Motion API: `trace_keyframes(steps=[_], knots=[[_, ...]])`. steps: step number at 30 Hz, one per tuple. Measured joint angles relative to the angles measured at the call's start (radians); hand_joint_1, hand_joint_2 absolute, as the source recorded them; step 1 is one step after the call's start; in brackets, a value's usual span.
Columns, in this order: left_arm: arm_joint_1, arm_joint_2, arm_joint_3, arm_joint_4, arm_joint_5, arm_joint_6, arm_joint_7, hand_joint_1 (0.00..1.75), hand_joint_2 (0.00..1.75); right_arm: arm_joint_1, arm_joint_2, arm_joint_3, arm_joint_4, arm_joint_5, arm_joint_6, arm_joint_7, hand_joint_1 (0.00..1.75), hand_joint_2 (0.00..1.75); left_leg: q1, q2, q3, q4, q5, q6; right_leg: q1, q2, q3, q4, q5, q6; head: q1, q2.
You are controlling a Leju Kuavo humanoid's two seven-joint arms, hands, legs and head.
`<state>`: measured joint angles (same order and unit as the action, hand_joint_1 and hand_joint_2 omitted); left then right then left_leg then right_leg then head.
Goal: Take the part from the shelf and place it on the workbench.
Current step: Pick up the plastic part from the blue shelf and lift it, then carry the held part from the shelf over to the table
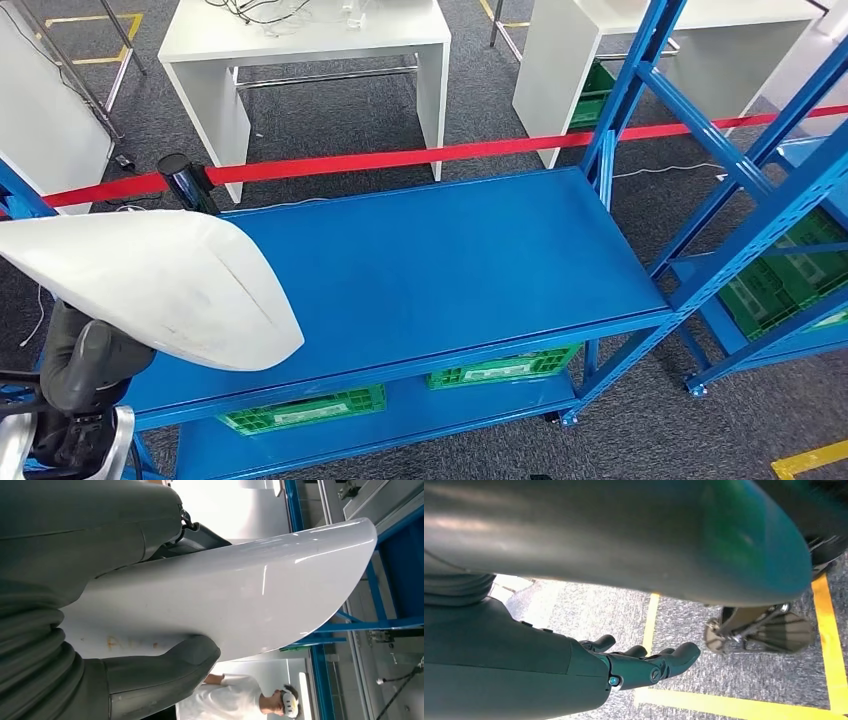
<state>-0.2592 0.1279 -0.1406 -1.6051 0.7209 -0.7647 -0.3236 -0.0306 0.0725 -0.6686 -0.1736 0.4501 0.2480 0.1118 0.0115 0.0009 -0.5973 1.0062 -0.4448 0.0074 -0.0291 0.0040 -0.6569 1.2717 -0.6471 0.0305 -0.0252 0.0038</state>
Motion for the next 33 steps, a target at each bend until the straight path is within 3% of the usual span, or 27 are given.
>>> trace_keyframes(steps=[1,2,5,6,10,12,14,15,16,17,18,20,21,22,24,26,28,30,31,32,33], knots=[[0.008,-0.002,0.000,-0.010,0.000,0.000,0.001,1.75,1.75,0.001,0.000,0.000,0.000,0.000,0.000,0.000,0.00,0.00,0.000,0.000,-0.003,0.003,0.000,0.000,0.000,0.000,-0.006,0.019,0.002,-0.001,0.000,0.000],[0.014,-0.004,0.001,-0.017,0.000,0.000,0.001,1.75,1.75,0.001,0.000,0.000,0.000,0.000,0.000,0.000,0.00,0.00,0.000,0.000,-0.007,0.008,0.001,-0.001,0.000,0.000,0.008,-0.003,0.023,-0.002,0.000,0.000],[0.023,-0.008,0.005,-0.037,0.000,0.000,0.004,1.75,1.75,-0.001,0.000,0.000,0.000,0.000,0.000,0.000,0.00,0.00,0.001,-0.002,-0.019,0.022,0.004,-0.012,0.002,0.000,0.105,-0.184,0.101,-0.011,0.000,0.000],[0.025,-0.008,0.006,-0.043,0.000,0.000,0.005,1.75,1.75,-0.002,0.000,0.000,0.000,0.000,0.000,-0.001,0.00,0.00,0.001,-0.003,-0.022,0.026,0.006,-0.019,0.005,0.001,0.122,-0.219,0.111,-0.017,0.000,0.000],[0.031,-0.009,0.009,-0.057,0.000,0.000,0.007,1.75,1.75,-0.004,0.001,0.000,0.000,0.000,0.000,0.000,0.00,0.00,0.001,-0.006,-0.035,0.029,0.014,-0.052,0.008,0.001,0.109,-0.234,0.130,-0.051,-0.001,0.000],[0.033,-0.009,0.012,-0.060,0.000,0.000,0.007,1.75,1.75,-0.004,0.001,-0.001,0.000,0.000,0.000,0.000,0.00,0.00,0.004,-0.006,-0.060,0.084,-0.042,-0.062,0.006,-0.003,0.092,-0.239,0.148,-0.066,-0.002,0.000],[0.034,-0.008,0.015,-0.061,0.000,0.000,0.007,1.75,1.75,-0.003,0.001,-0.001,0.000,0.000,0.000,-0.001,0.00,0.00,0.004,-0.005,-0.096,0.204,-0.132,-0.069,0.008,-0.004,0.071,-0.239,0.165,-0.073,-0.003,0.000],[0.036,-0.008,0.015,-0.062,0.000,0.000,0.007,1.75,1.75,-0.003,0.001,-0.001,0.000,0.000,0.000,-0.001,0.00,0.00,0.004,-0.005,-0.107,0.260,-0.161,-0.070,0.010,-0.004,0.059,-0.238,0.174,-0.074,-0.003,0.000],[0.037,-0.008,0.015,-0.062,0.000,0.000,0.007,1.75,1.75,-0.003,0.001,-0.001,0.000,0.000,0.000,-0.001,0.00,0.00,0.004,-0.005,-0.105,0.289,-0.168,-0.070,0.012,-0.005,0.048,-0.237,0.182,-0.074,-0.003,0.000],[0.038,-0.008,0.015,-0.062,0.000,0.000,0.007,1.75,1.75,-0.003,0.001,-0.001,0.000,0.000,0.000,-0.001,0.00,0.00,0.004,-0.005,-0.087,0.286,-0.158,-0.069,0.014,-0.005,0.037,-0.237,0.190,-0.073,-0.003,0.000],[0.039,-0.008,0.015,-0.062,0.000,0.000,0.007,1.75,1.75,-0.003,0.001,-0.001,0.000,0.000,0.000,-0.001,0.00,0.00,0.004,-0.005,-0.051,0.248,-0.136,-0.066,0.015,-0.005,0.026,-0.236,0.198,-0.071,-0.003,0.000],[0.039,-0.008,0.015,-0.065,0.000,-0.003,0.007,1.75,1.75,-0.004,0.001,-0.001,0.000,0.001,0.000,0.000,0.00,0.00,0.000,-0.005,0.056,0.103,-0.106,-0.056,0.016,-0.004,0.011,-0.234,0.215,-0.065,-0.003,0.000],[0.041,-0.008,0.015,-0.067,0.000,-0.005,0.006,1.75,1.75,-0.003,0.002,-0.001,0.000,0.001,0.000,0.000,0.00,0.00,-0.003,-0.005,0.094,0.046,-0.101,-0.050,0.016,-0.004,0.007,-0.235,0.223,-0.060,-0.002,0.000],[0.043,-0.007,0.017,-0.070,0.000,-0.009,0.004,1.75,1.75,-0.003,0.002,-0.001,0.000,0.003,0.000,0.001,0.00,0.00,-0.007,-0.006,0.116,0.009,-0.102,-0.045,0.016,-0.003,0.006,-0.236,0.230,-0.054,-0.002,0.000],[0.055,-0.004,0.022,-0.074,-0.001,-0.018,-0.007,1.75,1.75,-0.001,0.003,-0.001,0.000,0.007,0.000,0.001,0.00,0.00,-0.010,-0.006,0.111,-0.002,-0.094,-0.032,0.015,-0.002,0.007,-0.243,0.246,-0.040,-0.002,0.000],[0.069,0.000,0.030,-0.077,-0.003,-0.023,-0.024,1.75,1.75,0.003,0.005,-0.001,0.000,0.015,0.000,-0.001,0.00,0.00,-0.007,-0.002,0.099,-0.009,-0.076,-0.014,0.014,-0.001,0.000,-0.233,0.231,-0.030,-0.002,0.000],[0.086,0.004,0.041,-0.086,-0.005,-0.026,-0.036,1.75,1.75,0.008,0.006,-0.001,0.000,0.025,0.000,-0.003,0.00,0.00,-0.003,0.002,0.078,-0.013,-0.052,-0.001,0.012,0.000,-0.027,-0.155,0.144,-0.024,0.000,0.000],[0.109,0.013,0.055,-0.098,-0.005,-0.026,-0.045,1.75,1.75,0.010,0.007,-0.001,0.000,0.037,0.000,-0.009,0.00,0.00,-0.004,0.002,0.050,-0.010,-0.028,0.002,0.012,0.000,-0.058,-0.028,0.050,-0.021,0.001,0.000],[0.122,0.019,0.062,-0.103,-0.005,-0.025,-0.050,1.75,1.75,0.010,0.006,-0.001,0.000,0.043,0.000,-0.013,0.00,0.00,-0.004,0.003,0.033,-0.007,-0.018,0.002,0.012,0.000,-0.061,0.019,0.035,-0.019,0.001,0.000],[0.135,0.025,0.069,-0.108,-0.006,-0.025,-0.054,1.75,1.75,0.011,0.006,-0.001,0.000,0.050,0.000,-0.016,0.00,0.00,-0.004,0.004,0.016,-0.003,-0.008,0.000,0.012,-0.001,-0.050,0.036,0.043,-0.019,0.001,0.000],[0.148,0.032,0.076,-0.112,-0.007,-0.023,-0.058,1.75,1.75,0.011,0.004,-0.001,0.000,0.056,0.000,-0.017,0.00,0.00,-0.004,0.005,0.000,0.002,0.001,-0.002,0.012,-0.001,-0.020,0.018,0.066,-0.020,0.001,0.000]])
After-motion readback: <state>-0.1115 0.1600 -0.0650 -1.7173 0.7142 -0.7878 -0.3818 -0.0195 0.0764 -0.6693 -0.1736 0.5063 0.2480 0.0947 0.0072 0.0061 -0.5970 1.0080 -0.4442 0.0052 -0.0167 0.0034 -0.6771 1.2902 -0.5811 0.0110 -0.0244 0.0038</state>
